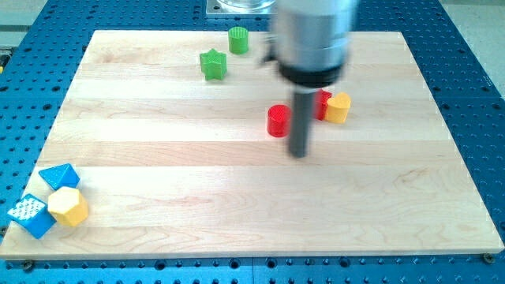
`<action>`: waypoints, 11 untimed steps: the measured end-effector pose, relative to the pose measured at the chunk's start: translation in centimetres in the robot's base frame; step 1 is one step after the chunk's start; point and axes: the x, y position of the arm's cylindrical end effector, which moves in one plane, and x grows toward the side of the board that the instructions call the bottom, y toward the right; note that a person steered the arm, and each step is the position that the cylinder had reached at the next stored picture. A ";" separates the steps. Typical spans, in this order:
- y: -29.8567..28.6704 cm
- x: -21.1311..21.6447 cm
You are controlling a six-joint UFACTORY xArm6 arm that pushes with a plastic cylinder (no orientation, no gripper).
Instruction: Move the yellow heart to the bottom right of the yellow hexagon
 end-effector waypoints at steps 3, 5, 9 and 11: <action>-3.1 -3.5; 3.0 0.8; -12.5 8.5; -23.6 15.5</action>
